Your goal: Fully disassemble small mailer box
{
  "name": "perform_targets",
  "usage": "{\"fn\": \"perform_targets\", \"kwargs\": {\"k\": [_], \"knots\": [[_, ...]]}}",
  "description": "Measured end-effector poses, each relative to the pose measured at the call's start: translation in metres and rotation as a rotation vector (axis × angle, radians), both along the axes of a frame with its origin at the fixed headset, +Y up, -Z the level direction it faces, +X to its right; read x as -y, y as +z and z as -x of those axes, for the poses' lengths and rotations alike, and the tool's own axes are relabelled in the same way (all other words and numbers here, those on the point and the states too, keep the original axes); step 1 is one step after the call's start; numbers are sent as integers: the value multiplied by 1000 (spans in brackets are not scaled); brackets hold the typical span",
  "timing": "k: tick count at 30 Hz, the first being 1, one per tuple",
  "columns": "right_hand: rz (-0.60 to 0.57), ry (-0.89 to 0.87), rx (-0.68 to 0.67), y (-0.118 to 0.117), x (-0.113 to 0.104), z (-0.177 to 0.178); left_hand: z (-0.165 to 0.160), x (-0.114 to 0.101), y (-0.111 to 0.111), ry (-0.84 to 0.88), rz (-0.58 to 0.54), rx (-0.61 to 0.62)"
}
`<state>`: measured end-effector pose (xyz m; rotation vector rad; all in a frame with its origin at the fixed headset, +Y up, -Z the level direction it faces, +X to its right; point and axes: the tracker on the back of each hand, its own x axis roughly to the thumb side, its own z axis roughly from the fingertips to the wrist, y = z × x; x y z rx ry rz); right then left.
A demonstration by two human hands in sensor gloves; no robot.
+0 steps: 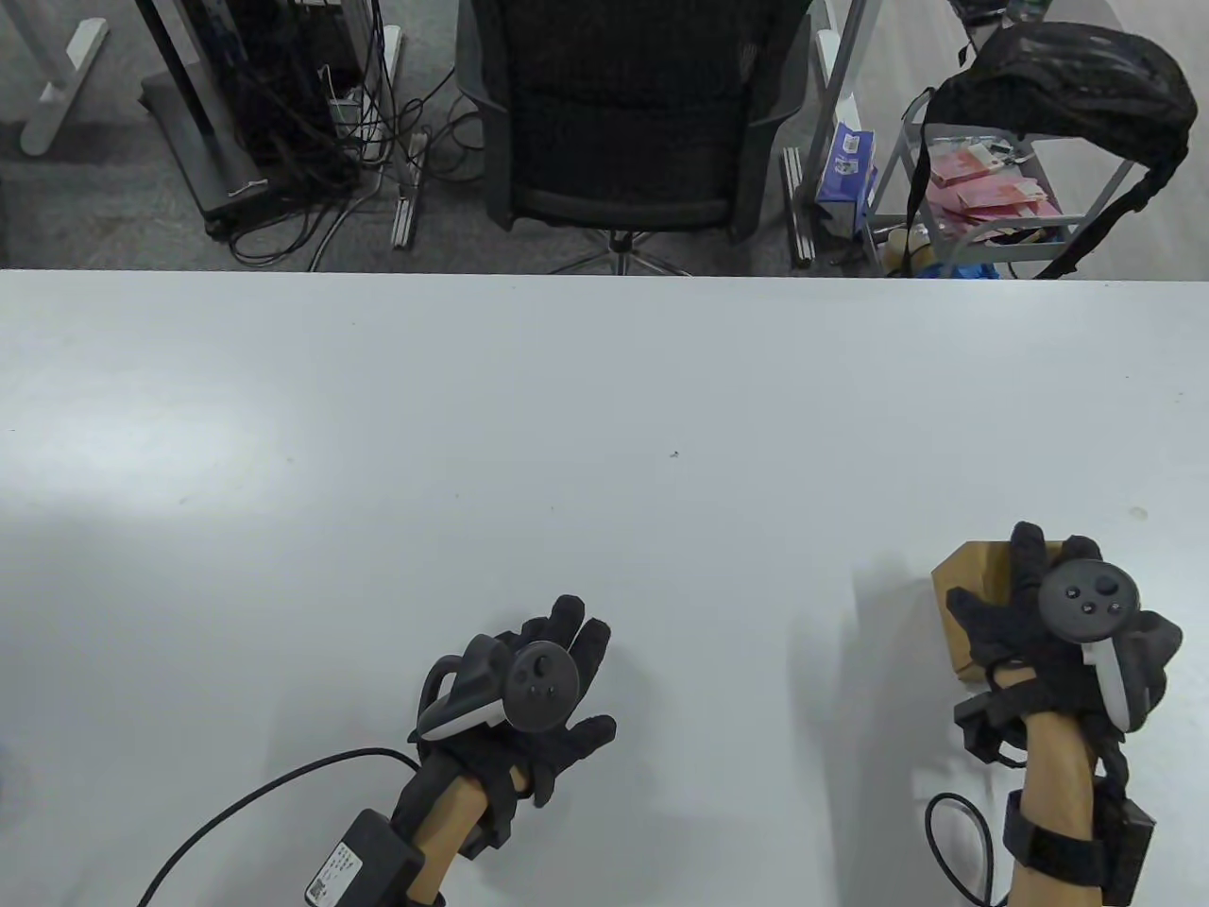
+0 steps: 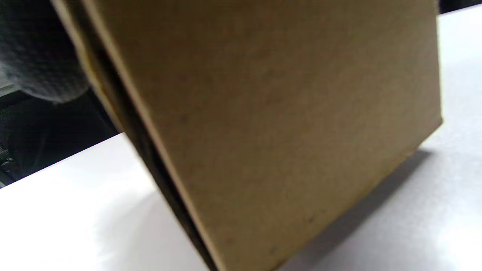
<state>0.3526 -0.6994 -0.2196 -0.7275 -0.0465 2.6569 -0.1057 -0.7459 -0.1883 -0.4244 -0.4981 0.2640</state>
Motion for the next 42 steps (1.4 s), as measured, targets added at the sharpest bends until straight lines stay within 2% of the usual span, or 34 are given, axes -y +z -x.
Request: {"fn": "perform_targets", "kwargs": {"k": [3, 17, 34, 42], "knots": [[-13, 13, 33, 8, -8, 26, 1, -1, 1, 2, -6, -2], [131, -19, -175, 16, -2, 143, 12, -7, 7, -3, -34, 8], [170, 0, -362, 26, -4, 282, 12, -9, 9, 47, -38, 27], [174, 65, -356, 29, 0, 318, 20, -10, 6, 41, -36, 13]]}}
